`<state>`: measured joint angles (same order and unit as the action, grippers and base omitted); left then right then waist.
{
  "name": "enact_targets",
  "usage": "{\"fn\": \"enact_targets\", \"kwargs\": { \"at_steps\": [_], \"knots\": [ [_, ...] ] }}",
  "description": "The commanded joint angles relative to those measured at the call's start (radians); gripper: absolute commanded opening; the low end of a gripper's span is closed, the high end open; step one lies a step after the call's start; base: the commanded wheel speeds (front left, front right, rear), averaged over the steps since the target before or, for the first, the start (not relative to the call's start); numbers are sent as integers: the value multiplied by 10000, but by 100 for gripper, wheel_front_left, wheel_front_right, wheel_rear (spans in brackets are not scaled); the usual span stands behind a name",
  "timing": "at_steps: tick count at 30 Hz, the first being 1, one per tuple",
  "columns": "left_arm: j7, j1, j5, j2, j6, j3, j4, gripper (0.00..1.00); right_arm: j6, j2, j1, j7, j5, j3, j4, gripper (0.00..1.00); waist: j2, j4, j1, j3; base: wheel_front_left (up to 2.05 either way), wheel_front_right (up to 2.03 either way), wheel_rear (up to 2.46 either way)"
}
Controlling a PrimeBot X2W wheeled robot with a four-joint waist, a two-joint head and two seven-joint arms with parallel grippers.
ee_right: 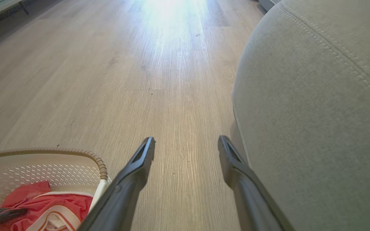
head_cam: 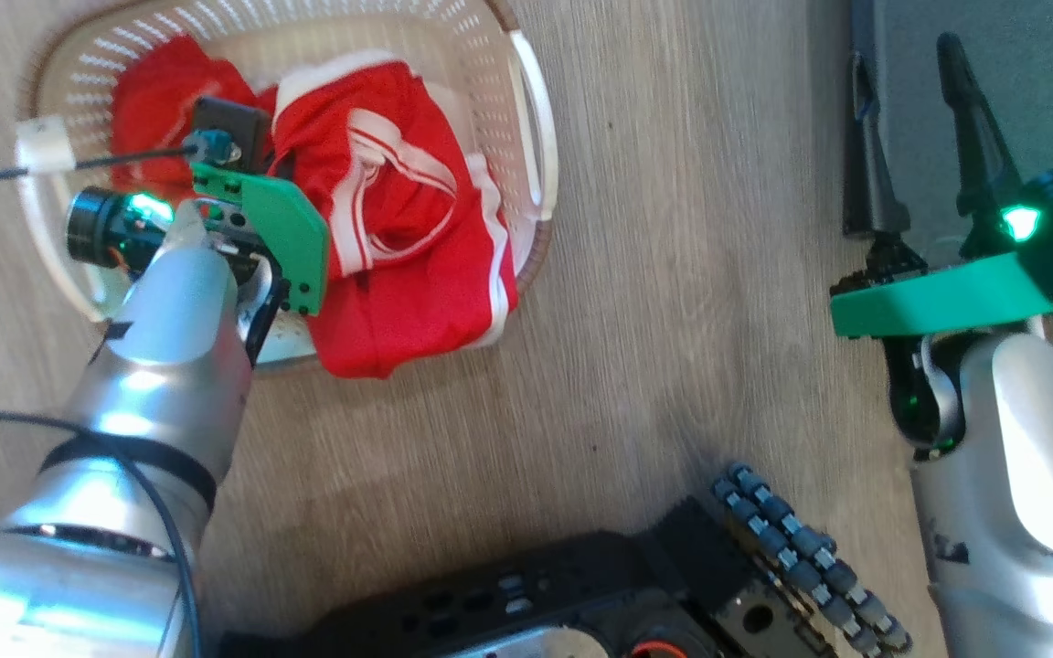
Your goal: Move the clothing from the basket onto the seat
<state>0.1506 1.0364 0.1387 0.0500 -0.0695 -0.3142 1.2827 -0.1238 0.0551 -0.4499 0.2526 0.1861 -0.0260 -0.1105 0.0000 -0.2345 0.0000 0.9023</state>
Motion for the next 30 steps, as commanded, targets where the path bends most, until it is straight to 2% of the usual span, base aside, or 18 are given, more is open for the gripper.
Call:
{"fn": "enact_targets", "kwargs": {
  "at_steps": [1,7,10,11,17,22,24,30],
  "knots": [
    [366,-530,152,95,-102,241,-163,0,-69,-49,656,92,22,-63,168,100,0,214,0,-663,0,0,0],
    [1072,-1557,945,86,-305,810,-823,0,-69,-49,1137,92,-280,96,-100,100,0,711,0,-2518,0,0,0],
    [1103,-2340,1265,207,-255,1258,-2050,0,-69,-49,1452,92,-423,205,-246,100,0,1011,0,-3501,0,0,0],
    [1103,-2340,1265,207,-255,1258,-2050,0,-69,-49,1452,92,-423,205,-246,100,0,1011,0,-3501,0,0,0],
    [1109,-4840,1350,377,162,2161,-5280,0,-69,-49,2357,92,-632,400,-590,100,0,1597,0,-5625,0,0,0],
    [1110,-5851,1246,397,270,2380,-6419,0,-69,-38,2808,92,-768,414,-761,100,0,1812,0,-6582,0,0,0],
    [1110,-6547,1134,473,415,2540,-7113,0,-69,-4,3107,92,-772,373,-883,100,0,1839,0,-7312,0,0,0],
    [1110,-7735,1000,602,716,2722,-8109,0,-69,117,3658,92,-798,438,-1018,100,0,1828,0,-8343,0,0,0]
  ]
}}
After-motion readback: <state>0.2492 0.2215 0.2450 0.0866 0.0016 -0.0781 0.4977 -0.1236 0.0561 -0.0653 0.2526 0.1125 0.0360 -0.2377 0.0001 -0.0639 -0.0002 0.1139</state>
